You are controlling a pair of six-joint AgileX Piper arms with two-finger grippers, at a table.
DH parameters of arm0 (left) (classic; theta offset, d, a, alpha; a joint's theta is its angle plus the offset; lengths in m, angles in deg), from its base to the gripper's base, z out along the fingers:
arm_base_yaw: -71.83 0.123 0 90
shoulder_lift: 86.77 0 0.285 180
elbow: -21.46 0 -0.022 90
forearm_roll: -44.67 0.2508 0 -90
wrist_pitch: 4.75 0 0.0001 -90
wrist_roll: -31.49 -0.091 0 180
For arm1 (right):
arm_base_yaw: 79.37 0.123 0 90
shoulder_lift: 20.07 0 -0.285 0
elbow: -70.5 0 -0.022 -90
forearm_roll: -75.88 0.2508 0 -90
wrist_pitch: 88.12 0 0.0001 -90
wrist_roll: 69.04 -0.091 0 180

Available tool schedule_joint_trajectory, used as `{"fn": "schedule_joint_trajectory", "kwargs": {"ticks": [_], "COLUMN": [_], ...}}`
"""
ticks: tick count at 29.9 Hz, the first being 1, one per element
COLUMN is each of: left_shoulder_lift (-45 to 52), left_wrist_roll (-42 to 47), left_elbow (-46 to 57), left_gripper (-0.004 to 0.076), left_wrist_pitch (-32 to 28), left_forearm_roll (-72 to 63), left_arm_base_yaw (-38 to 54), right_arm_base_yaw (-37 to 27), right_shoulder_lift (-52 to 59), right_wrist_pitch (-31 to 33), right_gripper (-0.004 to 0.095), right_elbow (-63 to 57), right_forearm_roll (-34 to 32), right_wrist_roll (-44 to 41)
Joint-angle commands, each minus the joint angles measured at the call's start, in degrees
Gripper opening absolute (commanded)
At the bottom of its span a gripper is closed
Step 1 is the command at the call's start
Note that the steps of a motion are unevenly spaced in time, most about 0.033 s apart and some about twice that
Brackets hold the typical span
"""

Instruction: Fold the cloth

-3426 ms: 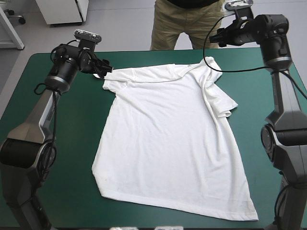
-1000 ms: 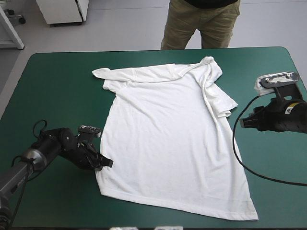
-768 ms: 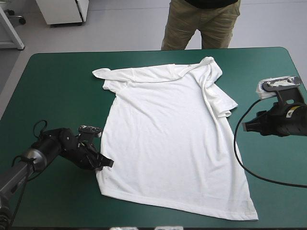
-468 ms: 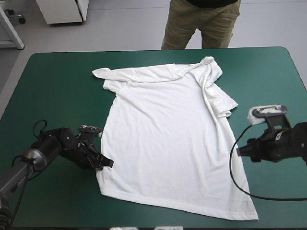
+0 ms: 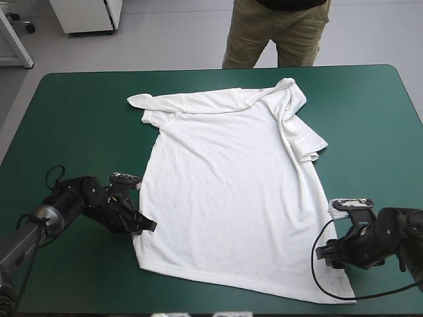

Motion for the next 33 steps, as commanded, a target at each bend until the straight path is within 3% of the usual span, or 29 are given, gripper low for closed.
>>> {"fn": "schedule_joint_trajectory", "kwargs": {"ticks": [1, 7, 16, 19, 23, 33], "left_shoulder_lift": [-0.2, -0.2, -0.2, -0.2, -0.2, 3.4], "left_wrist_roll": [-0.11, -0.11, -0.11, -0.11, -0.11, -0.51], "left_elbow": [0.25, 0.25, 0.25, 0.25, 0.25, -1.42], "left_gripper": [-0.0009, -0.0009, -0.0009, -0.0009, -0.0009, -0.0009], "left_wrist_pitch": [-0.68, -0.68, -0.94, -0.94, -1.67, -3.46], "left_forearm_roll": [-1.63, -1.63, -1.75, -1.75, -1.75, -4.68], "left_arm_base_yaw": [-0.59, -0.59, -0.59, -0.59, -0.59, -0.59], "right_arm_base_yaw": [-0.51, -0.51, 5.03, 6.59, 6.58, 6.58], "right_shoulder_lift": [-0.5, -6.27, -12.93, -14.01, -14.26, -6.56], "right_wrist_pitch": [-3.16, -4.06, -6.53, -8.86, -11.8, -12.32], "right_gripper": [0.0608, 0.0562, 0.0323, 0.0216, -0.0011, -0.0015], "right_elbow": [0.96, 0.96, 0.96, 0.96, 1.08, 7.82], "right_forearm_roll": [0.87, 1.27, 1.99, 4.02, 7.44, 9.33], "right_wrist_roll": [0.16, 0.28, 0.99, 1.01, 3.88, 3.98]}}
